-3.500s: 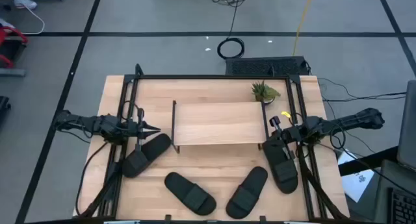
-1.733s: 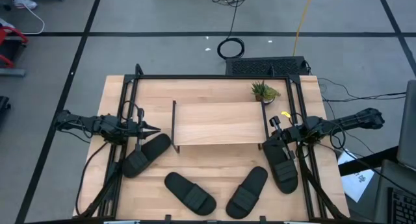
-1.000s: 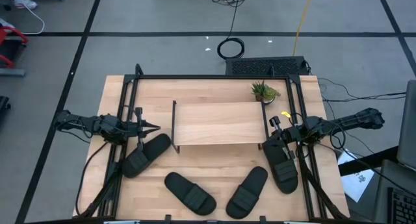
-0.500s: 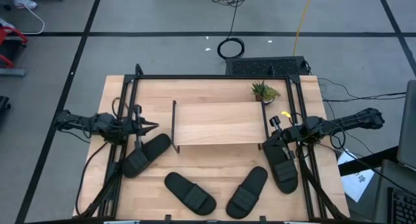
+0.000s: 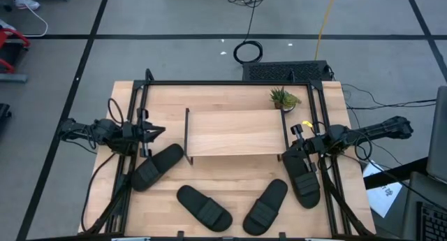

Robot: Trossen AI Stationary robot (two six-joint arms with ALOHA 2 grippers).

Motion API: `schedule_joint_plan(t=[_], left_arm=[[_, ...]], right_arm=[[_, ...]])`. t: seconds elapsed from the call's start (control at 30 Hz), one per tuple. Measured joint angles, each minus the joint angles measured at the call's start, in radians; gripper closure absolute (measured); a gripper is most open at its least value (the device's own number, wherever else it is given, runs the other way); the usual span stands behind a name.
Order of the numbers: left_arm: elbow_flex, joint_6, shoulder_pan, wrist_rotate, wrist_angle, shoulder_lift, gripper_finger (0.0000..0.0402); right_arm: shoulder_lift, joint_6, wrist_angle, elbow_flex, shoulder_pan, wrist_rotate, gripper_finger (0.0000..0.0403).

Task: Pick and place slides into the shelf
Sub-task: Put the black slide on the shelf

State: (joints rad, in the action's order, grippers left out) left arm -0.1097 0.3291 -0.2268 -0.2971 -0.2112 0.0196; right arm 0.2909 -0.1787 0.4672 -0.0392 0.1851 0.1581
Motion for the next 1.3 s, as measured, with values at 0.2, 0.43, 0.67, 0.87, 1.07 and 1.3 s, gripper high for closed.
schedule_joint_plan(t=[0.2, 0.43, 0.67, 0.87, 1.07, 1.3], left_arm=[[0.0, 0.064, 0.0, -0.129, 0.019, 0.0, 0.0376], [0.0, 0.107, 0.0, -0.169, 0.065, 0.0, 0.0376], [0.0, 0.095, 0.0, -0.169, 0.065, 0.0, 0.0376], [0.0, 0.058, 0.0, -0.168, 0.08, 0.0, 0.0376], [0.0, 0.051, 0.0, -0.168, 0.087, 0.0, 0.0376], [0.0, 0.071, 0.0, -0.189, 0.088, 0.0, 0.0376]], right_arm=[[0.0, -0.015, 0.007, 0.0, 0.0, 0.0, 0.0403], [0.003, -0.013, -0.093, -0.078, 0.0, -0.229, 0.0395], [0.027, 0.067, -0.561, -0.363, -0.001, -0.587, 0.0352], [0.073, 0.134, -0.895, -0.622, 0.0, -0.603, 0.033], [0.163, 0.379, -1.363, -0.892, -0.002, -0.603, 0.0337], [0.293, 0.466, -1.715, -1.113, -0.002, -0.455, 0.0339]])
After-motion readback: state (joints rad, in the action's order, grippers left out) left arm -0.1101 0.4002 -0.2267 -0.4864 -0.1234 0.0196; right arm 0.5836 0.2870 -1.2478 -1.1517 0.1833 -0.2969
